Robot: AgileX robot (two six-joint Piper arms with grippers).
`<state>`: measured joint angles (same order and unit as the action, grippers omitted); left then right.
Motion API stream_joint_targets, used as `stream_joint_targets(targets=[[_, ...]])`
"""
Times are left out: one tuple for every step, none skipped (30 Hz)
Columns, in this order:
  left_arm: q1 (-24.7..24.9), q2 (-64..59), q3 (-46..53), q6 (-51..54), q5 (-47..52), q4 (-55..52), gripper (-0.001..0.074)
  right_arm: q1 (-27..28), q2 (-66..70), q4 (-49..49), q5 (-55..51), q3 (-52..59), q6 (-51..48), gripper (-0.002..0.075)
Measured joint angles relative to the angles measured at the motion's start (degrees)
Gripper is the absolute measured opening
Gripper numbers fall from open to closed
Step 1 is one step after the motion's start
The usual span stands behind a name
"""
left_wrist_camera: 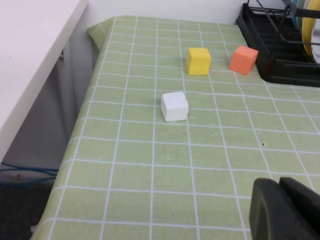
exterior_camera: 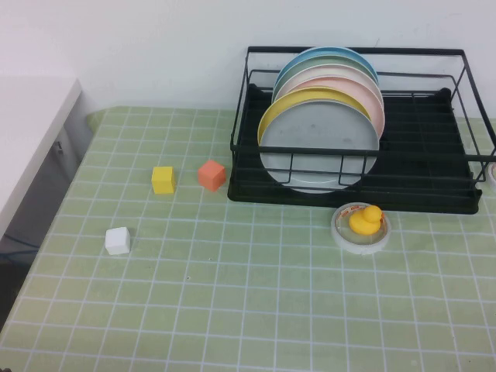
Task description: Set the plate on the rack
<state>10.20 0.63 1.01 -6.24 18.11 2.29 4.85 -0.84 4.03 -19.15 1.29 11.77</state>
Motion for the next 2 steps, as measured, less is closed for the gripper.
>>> stream_joint_targets(targets=[[0.0,0.0,0.0,0.0,0.0,0.0,-0.0002,0.0,0.0,0.0,0.0,0.0,0.1,-0.0002],[0.0,0.0,0.0,0.0,0.0,0.0,-0.0002,0.0,0.0,0.0,0.0,0.0,0.1,-0.0002]])
